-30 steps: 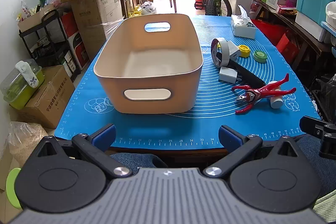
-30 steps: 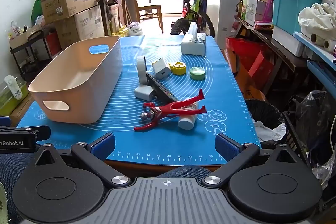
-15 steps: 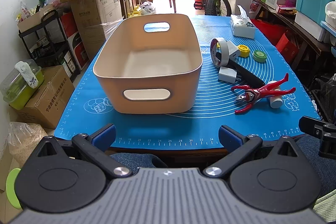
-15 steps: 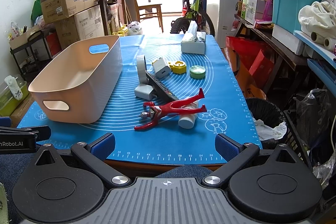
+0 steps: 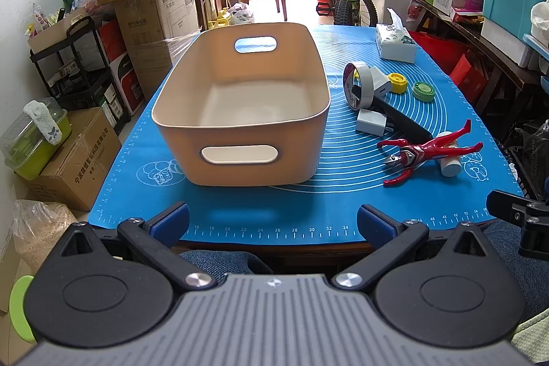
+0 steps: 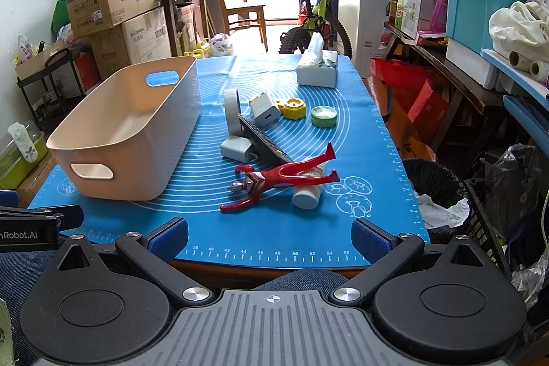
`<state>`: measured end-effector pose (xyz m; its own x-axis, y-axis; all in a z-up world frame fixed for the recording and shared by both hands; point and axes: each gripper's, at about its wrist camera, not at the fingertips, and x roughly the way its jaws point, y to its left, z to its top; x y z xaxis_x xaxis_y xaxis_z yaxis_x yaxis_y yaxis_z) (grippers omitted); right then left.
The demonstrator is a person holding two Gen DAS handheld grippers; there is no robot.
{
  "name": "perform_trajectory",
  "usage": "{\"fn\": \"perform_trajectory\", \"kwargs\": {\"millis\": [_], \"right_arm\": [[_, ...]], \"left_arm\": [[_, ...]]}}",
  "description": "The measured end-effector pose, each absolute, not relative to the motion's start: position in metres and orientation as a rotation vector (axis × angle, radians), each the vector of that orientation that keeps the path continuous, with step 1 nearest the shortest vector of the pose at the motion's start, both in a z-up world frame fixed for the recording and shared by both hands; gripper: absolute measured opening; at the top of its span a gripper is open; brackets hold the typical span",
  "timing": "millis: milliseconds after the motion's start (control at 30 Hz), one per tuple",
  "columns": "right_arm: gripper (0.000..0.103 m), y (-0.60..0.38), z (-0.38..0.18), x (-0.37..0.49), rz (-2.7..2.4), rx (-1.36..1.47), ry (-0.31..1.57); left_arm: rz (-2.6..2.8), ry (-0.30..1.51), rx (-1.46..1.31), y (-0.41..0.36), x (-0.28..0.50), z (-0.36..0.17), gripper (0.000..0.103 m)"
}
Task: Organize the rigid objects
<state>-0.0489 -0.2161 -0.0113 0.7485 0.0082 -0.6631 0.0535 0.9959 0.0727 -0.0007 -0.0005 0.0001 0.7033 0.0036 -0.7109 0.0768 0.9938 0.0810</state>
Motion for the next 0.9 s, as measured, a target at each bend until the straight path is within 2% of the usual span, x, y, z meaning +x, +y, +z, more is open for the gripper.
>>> {"fn": "perform_trajectory", "kwargs": {"millis": [900], "right_arm": [[0.1, -0.2152, -0.0169, -0.0473, -0.02, 0.097, 0.731]], "left_arm": [[-0.041, 0.789, 0.107, -0.0004, -0.0009, 0.0002, 0.102]]}}
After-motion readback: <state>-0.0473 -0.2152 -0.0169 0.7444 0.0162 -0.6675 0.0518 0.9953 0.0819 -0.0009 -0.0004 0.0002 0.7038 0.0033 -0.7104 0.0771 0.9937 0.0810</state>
